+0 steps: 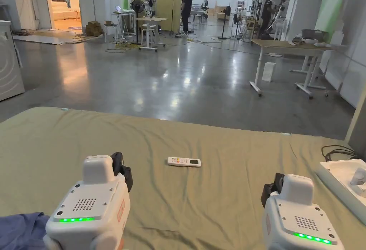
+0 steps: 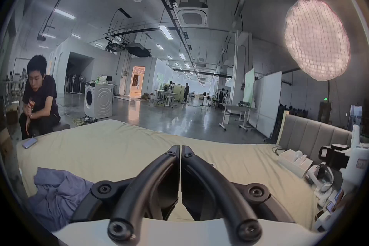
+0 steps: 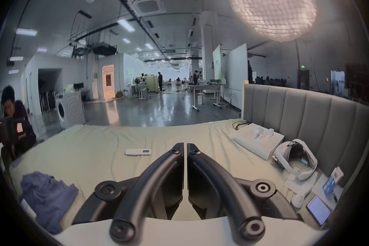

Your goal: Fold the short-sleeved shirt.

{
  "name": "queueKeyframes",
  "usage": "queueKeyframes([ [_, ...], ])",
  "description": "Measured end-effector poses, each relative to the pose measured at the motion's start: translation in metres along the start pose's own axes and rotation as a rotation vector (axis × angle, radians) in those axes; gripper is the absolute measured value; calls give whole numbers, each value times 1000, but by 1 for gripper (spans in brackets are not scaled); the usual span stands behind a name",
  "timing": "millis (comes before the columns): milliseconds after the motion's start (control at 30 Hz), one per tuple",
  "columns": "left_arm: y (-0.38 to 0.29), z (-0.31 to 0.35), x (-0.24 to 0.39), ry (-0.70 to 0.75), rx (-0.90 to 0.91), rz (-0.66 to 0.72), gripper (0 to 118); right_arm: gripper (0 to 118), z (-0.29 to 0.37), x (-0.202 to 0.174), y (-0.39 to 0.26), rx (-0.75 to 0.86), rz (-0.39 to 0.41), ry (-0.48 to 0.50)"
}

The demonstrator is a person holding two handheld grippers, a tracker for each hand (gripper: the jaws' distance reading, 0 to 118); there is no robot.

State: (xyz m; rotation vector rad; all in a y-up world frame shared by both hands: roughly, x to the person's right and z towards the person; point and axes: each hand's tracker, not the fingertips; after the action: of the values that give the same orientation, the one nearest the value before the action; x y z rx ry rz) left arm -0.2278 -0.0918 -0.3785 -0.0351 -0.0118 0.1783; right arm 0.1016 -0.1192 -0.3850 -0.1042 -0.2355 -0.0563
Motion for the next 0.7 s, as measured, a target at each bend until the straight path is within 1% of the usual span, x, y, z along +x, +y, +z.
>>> queueKeyframes([
  [67,-3,-5,5,-5,-6,-19,4,3,3,-1,0,14,-3,-8],
  [200,-4,-8,9,-2,-30,-98,4,3,4,-4,3,16,9,-9],
  [333,-1,-6,6,-11,-43,-109,4,3,4,-8,4,3,24,12],
  [400,-1,-8,2,-11,-64,-119,4,3,5,-13,4,-3,51,10],
  [500,-1,-6,-3,-4,-96,-137,4,3,7,-17,2,1,64,24],
  [600,-2,-4,-11,5,-125,-152,4,3,8,-23,-1,-1,95,24],
  [700,-2,-3,-22,5,-171,-133,4,3,9,-28,-4,-9,104,39],
])
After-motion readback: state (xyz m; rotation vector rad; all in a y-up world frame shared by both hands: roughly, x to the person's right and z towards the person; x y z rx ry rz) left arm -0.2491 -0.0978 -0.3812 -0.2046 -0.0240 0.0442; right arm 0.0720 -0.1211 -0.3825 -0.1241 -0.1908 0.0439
